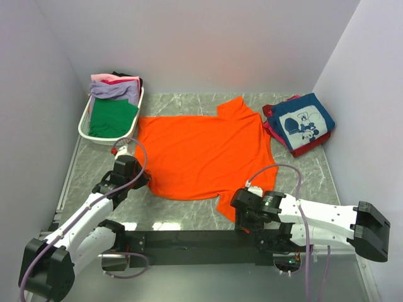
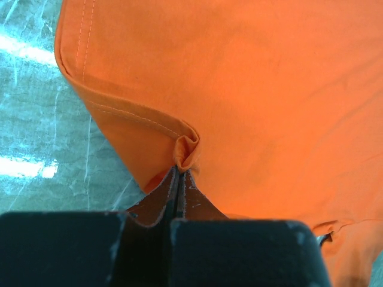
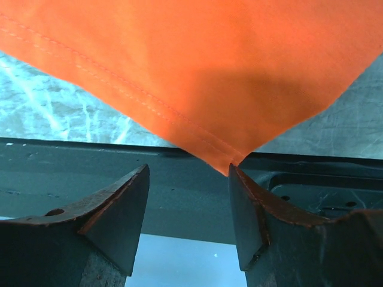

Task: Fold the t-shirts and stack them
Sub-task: Fold the tshirt

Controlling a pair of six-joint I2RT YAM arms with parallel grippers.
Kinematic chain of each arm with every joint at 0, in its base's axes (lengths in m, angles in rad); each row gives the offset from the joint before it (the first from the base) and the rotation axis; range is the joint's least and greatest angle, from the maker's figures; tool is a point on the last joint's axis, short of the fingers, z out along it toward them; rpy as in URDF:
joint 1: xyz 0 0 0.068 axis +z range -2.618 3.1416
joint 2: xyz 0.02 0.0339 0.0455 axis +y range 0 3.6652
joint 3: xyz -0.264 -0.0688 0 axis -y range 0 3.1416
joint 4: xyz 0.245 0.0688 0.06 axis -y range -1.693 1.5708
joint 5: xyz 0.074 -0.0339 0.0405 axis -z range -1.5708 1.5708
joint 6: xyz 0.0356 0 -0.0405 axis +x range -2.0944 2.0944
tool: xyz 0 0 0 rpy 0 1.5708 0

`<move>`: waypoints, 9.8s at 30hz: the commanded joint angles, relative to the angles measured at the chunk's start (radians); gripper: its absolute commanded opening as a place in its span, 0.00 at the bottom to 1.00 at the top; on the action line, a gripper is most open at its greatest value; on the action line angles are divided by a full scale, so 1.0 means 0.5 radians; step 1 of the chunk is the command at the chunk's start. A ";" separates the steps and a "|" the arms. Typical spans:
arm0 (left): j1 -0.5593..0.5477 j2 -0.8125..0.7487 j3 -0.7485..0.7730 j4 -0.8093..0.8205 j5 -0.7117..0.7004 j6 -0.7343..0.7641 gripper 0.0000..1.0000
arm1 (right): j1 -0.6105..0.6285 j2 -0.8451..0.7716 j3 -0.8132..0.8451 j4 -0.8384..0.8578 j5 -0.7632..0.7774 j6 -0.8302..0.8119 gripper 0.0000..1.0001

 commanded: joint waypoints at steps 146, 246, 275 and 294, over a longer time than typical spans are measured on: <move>0.141 0.055 0.189 -0.112 -0.140 -0.167 0.01 | -0.710 -0.065 0.689 0.455 1.192 -0.832 0.00; -0.273 1.288 0.674 0.836 0.084 0.029 0.73 | -1.646 0.387 0.665 0.900 0.330 -1.468 0.72; -0.037 1.368 0.349 0.949 0.167 0.106 0.77 | -1.812 0.485 0.422 0.790 0.085 -1.511 0.70; 0.119 1.307 0.269 0.931 0.256 0.139 0.78 | -1.812 0.559 0.431 0.793 0.087 -1.505 0.06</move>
